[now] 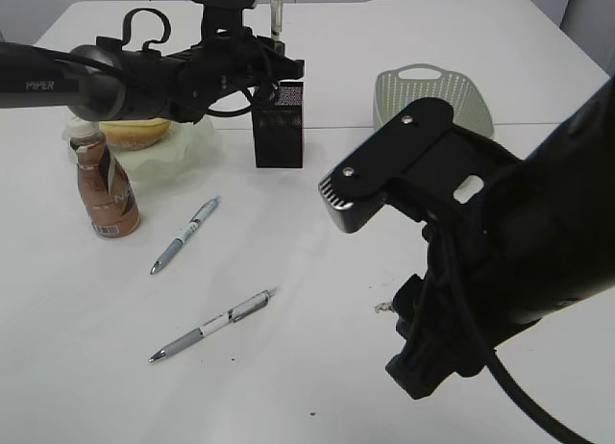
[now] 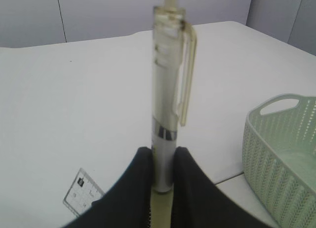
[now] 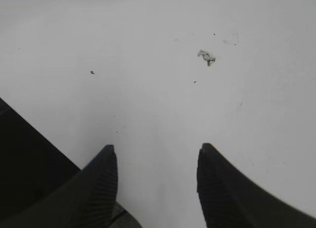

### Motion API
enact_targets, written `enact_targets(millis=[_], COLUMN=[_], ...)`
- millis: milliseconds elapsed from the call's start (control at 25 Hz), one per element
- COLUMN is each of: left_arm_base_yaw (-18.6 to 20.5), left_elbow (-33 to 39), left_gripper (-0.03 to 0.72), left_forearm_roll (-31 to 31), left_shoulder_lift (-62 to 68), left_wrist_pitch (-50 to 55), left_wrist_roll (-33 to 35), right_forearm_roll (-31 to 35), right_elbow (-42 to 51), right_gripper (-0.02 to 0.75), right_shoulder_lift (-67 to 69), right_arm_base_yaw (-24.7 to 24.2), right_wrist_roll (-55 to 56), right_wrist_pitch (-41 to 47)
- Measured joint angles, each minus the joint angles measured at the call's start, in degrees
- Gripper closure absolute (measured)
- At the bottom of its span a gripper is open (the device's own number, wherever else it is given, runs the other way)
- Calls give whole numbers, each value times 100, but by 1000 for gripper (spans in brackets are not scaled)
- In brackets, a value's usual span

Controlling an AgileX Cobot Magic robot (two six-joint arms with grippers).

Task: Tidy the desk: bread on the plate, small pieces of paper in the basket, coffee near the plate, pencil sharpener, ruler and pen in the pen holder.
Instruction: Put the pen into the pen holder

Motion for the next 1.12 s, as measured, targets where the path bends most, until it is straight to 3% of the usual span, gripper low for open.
enact_targets(millis=[480,600,840,1120], left_arm_base_yaw=[0,0,0,0], left_elbow=[0,0,0,0], left_gripper=[564,516,323,290], left_forearm_roll=[101,101,101,101], left_shoulder_lift=[50,50,50,-32], left_wrist_pitch=[296,309,342,423], left_wrist_roll=[-12,-12,-12,-15], right_forearm_roll=[0,0,0,20], right_elbow=[0,0,0,0], right_gripper=[354,354,354,354], right_shoulder_lift=[0,0,0,0], right_arm_base_yaw=[8,8,8,8], right_wrist_roll=[10,10,10,10], right_wrist_pitch=[-161,-187,-204,-227])
